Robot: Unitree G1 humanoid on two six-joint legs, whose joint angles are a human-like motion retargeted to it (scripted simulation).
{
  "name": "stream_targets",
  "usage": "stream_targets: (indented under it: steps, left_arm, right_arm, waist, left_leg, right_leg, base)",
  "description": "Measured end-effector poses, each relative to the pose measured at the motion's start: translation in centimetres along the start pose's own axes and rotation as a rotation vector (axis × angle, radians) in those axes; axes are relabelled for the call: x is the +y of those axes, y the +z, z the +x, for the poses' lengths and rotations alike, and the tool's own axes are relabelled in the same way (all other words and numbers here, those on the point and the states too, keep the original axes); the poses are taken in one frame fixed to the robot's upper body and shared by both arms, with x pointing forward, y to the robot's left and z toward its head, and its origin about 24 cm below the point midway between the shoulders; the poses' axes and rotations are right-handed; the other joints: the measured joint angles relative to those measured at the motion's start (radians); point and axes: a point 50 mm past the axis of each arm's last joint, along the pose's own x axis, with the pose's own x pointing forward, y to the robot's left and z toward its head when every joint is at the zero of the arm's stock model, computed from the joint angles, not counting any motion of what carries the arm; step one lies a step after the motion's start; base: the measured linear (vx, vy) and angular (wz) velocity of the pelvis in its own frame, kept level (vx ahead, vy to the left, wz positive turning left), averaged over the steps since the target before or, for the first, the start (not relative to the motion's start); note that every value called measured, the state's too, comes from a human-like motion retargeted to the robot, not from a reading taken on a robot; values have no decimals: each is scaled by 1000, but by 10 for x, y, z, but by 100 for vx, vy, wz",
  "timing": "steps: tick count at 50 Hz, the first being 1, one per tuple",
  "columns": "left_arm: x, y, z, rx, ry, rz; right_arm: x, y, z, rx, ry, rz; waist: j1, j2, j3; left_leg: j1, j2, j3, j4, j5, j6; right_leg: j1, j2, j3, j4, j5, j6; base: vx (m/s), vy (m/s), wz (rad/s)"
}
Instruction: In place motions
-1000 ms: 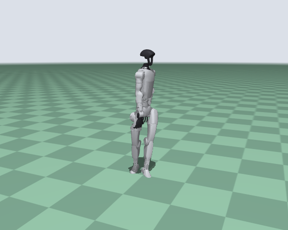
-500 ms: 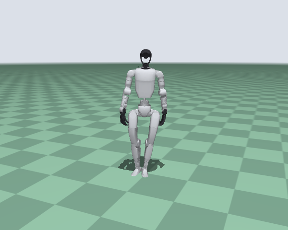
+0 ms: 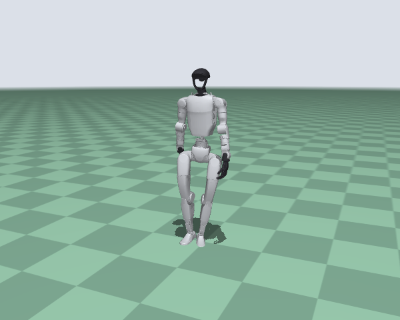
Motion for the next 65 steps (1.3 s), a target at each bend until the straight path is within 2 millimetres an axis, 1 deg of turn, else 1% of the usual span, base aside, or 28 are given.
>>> stream_targets:
  steps: [2, 5, 8, 11, 12, 13, 15, 18, 23, 27, 30, 33, 35, 38, 42, 45, 48, 50, 52, 55, 57, 60, 65]
  left_arm:
    - [0, -8, 0, 21, -6, -9]
    - [-1, -24, 0, 67, -16, -30]
    - [-1, -41, -2, 119, -23, -51]
    - [0, -57, -4, 167, -25, -74]
    - [1, -61, -5, 180, -24, -83]
    - [2, -65, -6, 191, -22, -96]
    - [6, -69, -8, 205, -14, -110]
    - [12, -67, -9, 200, 6, -121]
    - [26, -52, -11, 142, 54, -167]
    - [40, -35, -13, 87, 98, -175]
    - [46, -25, -14, 57, 125, -174]
    - [51, -22, -16, 39, 142, -205]
    - [52, -26, -17, 40, 146, -249]
    - [48, -45, -17, 61, 120, -346]
    - [40, -86, -20, 145, 121, -463]
    - [29, -113, -23, 217, 126, -536]
    - [13, -133, -26, 279, 97, -600]
    - [3, -141, -27, 312, 77, -628]
    - [-4, -146, -27, 331, 63, -632]
    - [-7, -143, -25, 319, 51, -616]
    - [-3, -137, -23, 293, 50, -592]
    - [9, -125, -21, 247, 67, -548]
    - [35, -99, -21, 171, 123, -471]
  right_arm:
    - [1, 6, -1, -10, 11, -46]
    - [-3, 20, -5, -43, 12, -117]
    - [-12, 37, -11, -96, -29, -169]
    - [-24, 48, -18, -128, -104, -220]
    - [-29, 49, -20, -131, -130, -238]
    - [-34, 50, -22, -130, -155, -258]
    - [-41, 48, -24, -125, -183, -262]
    - [-47, 37, -23, -120, -176, -177]
    - [-55, 16, -23, -87, -163, -31]
    - [-60, 9, -24, -69, -191, 15]
    - [-65, 11, -26, -79, -224, 11]
    - [-74, 27, -34, -128, -269, -22]
    - [-81, 43, -41, -181, -303, -49]
    - [-91, 72, -56, -296, -368, -92]
    - [-98, 112, -80, -461, -438, -118]
    - [-96, 144, -100, -581, -423, -136]
    - [-86, 172, -118, -684, -351, -199]
    - [-78, 186, -127, -733, -297, -277]
    - [-69, 194, -131, -760, -253, -357]
    - [-63, 195, -131, -770, -200, -420]
    - [-64, 190, -126, -751, -187, -412]
    - [-69, 177, -115, -693, -204, -360]
    - [-79, 144, -91, -565, -268, -228]
  waist:
    - [6, 0, -2]
    - [23, -2, -6]
    - [-56, 1, -4]
    - [-105, -5, -3]
    - [-83, -11, -4]
    - [3, -23, -8]
    - [163, -43, -18]
    - [177, -67, -27]
    - [312, -126, -21]
    - [445, -182, 14]
    - [566, -221, 58]
    - [676, -247, 114]
    - [735, -261, 148]
    - [799, -274, 179]
    - [849, -281, 194]
    - [871, -280, 209]
    - [874, -278, 215]
    - [866, -277, 213]
    - [855, -274, 208]
    - [835, -271, 199]
    - [819, -268, 189]
    - [791, -261, 178]
    - [736, -258, 161]
  left_leg:
    - [-2, -3, -17, -1, 5, 0]
    - [-9, -9, -49, 1, 15, 0]
    - [-37, -41, -202, 18, 45, 4]
    - [-57, -83, -354, 36, 81, 1]
    - [-59, -91, -369, 37, 89, -2]
    - [-55, -83, -319, 32, 88, -6]
    - [-54, -70, -249, 25, 89, -17]
    - [-73, -124, -389, 32, 130, -28]
    - [-97, -190, -514, 32, 187, -64]
    - [-104, -240, -591, 25, 220, -107]
    - [-104, -271, -633, 19, 238, -143]
    - [-100, -287, -661, 13, 250, -180]
    - [-96, -297, -680, 8, 257, -193]
    - [-92, -308, -713, 1, 265, -194]
    - [-92, -314, -737, -2, 268, -196]
    - [-90, -312, -738, 0, 267, -194]
    - [-88, -312, -735, 1, 266, -188]
    - [-89, -312, -730, 2, 265, -185]
    - [-88, -310, -728, 1, 265, -182]
    - [-90, -308, -722, 0, 259, -178]
    - [-91, -303, -717, -2, 255, -176]
    - [-90, -292, -706, -5, 247, -172]
    - [-90, -282, -689, 0, 235, -153]
  right_leg:
    - [5, -2, -14, -1, -4, 0]
    - [16, -9, -45, -4, -13, 1]
    - [39, -25, -200, -17, -30, 0]
    - [78, -29, -338, -35, -54, -1]
    - [90, -29, -348, -37, -64, -2]
    - [100, -28, -298, -32, -75, -4]
    - [124, -57, -227, -17, -97, 27]
    - [140, -69, -373, -15, -124, 22]
    - [182, -107, -522, 1, -172, 56]
    - [220, -133, -674, 6, -201, 83]
    - [248, -147, -779, 8, -215, 103]
    - [272, -151, -865, 12, -227, 122]
    - [288, -152, -918, 16, -236, 134]
    - [303, -150, -983, 21, -246, 151]
    - [311, -144, -1023, 21, -249, 162]
    - [314, -141, -1022, 21, -250, 163]
    - [312, -145, -1009, 23, -249, 162]
    - [309, -147, -1000, 22, -246, 160]
    - [307, -146, -992, 20, -241, 159]
    - [299, -147, -977, 21, -229, 155]
    - [292, -147, -964, 26, -227, 150]
    - [285, -145, -943, 34, -225, 144]
    - [268, -150, -891, 42, -219, 137]
  base:
    - [1, 1, 43]
    - [2, 2, 74]
    - [4, 3, 244]
    - [6, 6, 257]
    - [8, 9, 57]
    - [7, 10, -76]
    - [5, 13, -53]
    - [1, 18, 265]
    - [-10, 17, 228]
    - [-24, 11, 208]
    - [-30, -1, 171]
    - [-27, -17, 141]
    - [-17, -22, 129]
    - [-7, -18, 106]
    - [-3, -10, 53]
    - [-3, -4, 4]
    - [-1, 1, -20]
    - [0, 4, -21]
    - [-1, 4, -20]
    - [-1, 5, -23]
    - [0, 5, -30]
    - [0, 3, -35]
    - [3, 3, -50]
